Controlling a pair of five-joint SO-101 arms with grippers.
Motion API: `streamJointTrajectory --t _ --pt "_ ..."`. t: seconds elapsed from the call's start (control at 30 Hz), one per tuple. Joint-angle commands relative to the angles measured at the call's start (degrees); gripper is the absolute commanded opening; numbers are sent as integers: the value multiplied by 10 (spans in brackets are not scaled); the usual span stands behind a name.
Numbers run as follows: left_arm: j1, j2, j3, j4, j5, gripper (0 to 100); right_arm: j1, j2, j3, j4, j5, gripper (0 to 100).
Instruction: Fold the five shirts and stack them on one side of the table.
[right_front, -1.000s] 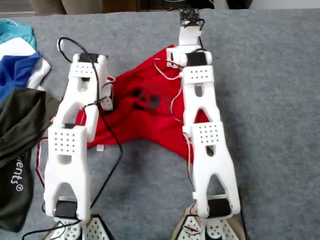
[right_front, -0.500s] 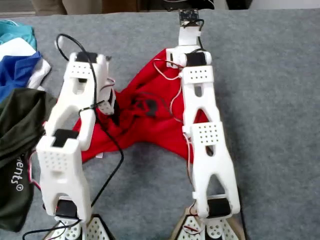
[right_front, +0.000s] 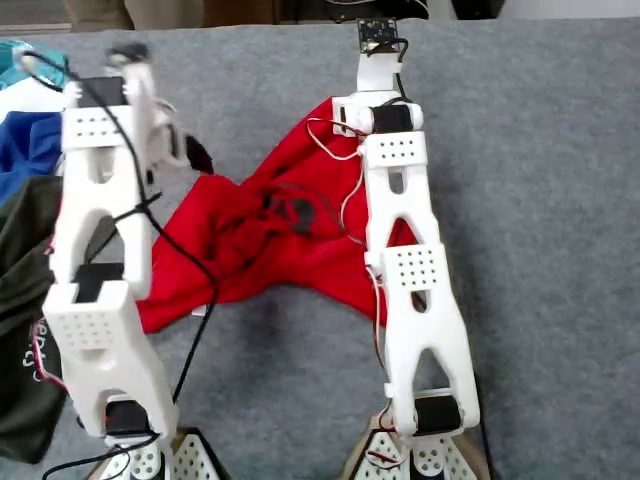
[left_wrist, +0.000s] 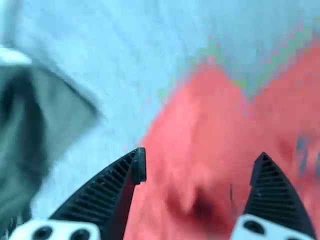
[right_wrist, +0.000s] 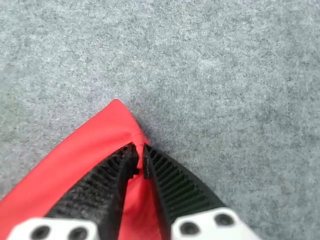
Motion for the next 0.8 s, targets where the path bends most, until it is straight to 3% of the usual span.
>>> streamJointTrajectory --t 0.0,0.37,0.67,0.77 --pt "-1 28 -51 -62 40 339 7 -3 -35 2 2 5" --pt "47 215 -137 -87 127 339 9 -3 -35 1 2 5" --pt "48 312 -232 4 122 333 9 -3 -35 0 2 5" --pt "48 331 -259 18 121 269 9 -3 -35 0 2 5"
